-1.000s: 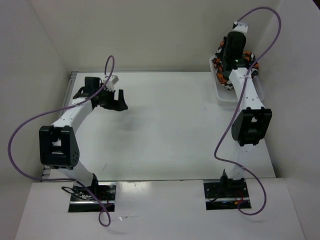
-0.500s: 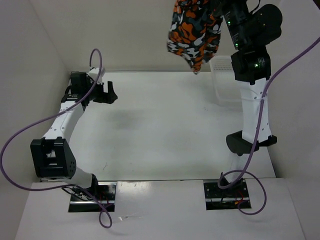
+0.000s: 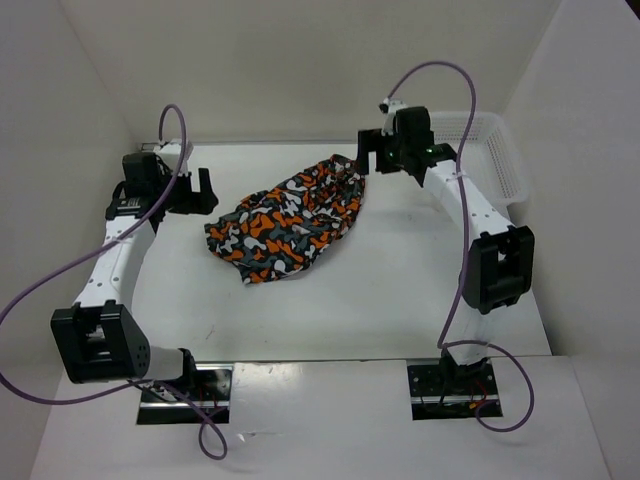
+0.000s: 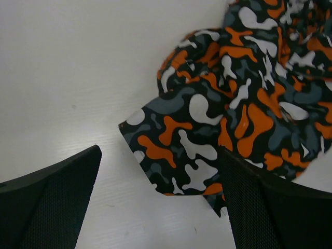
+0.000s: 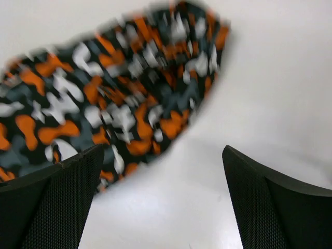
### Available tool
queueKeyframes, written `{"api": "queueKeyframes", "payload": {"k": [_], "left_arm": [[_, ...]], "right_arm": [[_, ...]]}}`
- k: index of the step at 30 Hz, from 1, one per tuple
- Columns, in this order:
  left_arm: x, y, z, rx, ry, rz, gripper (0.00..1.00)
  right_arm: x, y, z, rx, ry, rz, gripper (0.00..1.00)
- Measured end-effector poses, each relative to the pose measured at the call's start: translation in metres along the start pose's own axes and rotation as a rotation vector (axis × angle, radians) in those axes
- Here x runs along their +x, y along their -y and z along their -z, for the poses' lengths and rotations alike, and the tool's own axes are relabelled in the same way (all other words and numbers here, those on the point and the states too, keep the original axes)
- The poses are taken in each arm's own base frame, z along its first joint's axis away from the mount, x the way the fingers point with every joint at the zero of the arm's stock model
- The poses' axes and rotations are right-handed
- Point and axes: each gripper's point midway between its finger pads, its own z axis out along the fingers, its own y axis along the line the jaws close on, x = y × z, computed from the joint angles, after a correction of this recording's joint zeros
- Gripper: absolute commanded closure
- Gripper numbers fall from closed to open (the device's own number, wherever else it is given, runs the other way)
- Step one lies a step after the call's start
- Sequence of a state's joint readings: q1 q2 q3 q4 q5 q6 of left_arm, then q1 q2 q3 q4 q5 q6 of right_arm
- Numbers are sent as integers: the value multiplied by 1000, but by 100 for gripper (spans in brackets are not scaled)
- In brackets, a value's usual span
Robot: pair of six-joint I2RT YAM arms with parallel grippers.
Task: Fold and stack the shorts
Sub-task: Move the shorts to the center of the board
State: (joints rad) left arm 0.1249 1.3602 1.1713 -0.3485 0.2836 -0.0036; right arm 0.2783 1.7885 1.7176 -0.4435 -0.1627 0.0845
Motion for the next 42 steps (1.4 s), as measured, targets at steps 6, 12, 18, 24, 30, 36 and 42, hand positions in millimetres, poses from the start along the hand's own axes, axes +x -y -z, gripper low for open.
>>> {"api": "queueKeyframes", "payload": {"k": [6, 12, 18, 24, 30, 36, 42], "left_arm": [[54, 58, 7, 144, -180, -21, 1], [130, 102, 19, 217, -420, -82, 1], [172, 128, 35, 268, -548, -165, 1], [233, 115, 38, 172, -655, -278, 1], [244, 106, 19, 73, -609, -388, 1], [231, 108, -9, 7, -505, -442, 1], [232, 111, -19, -4, -475, -457, 29]], "right_arm": [[63, 20, -3, 15, -166, -16, 0], [47, -2, 5, -37, -114, 46, 23], [60, -56, -44, -87, -140, 75, 30], [101, -61, -104, -35, -225, 3, 23], [113, -57, -123, 74, -228, -16, 25], [91, -59, -131, 167, -147, 26, 25], [84, -57, -133, 198, -123, 59, 25]]}}
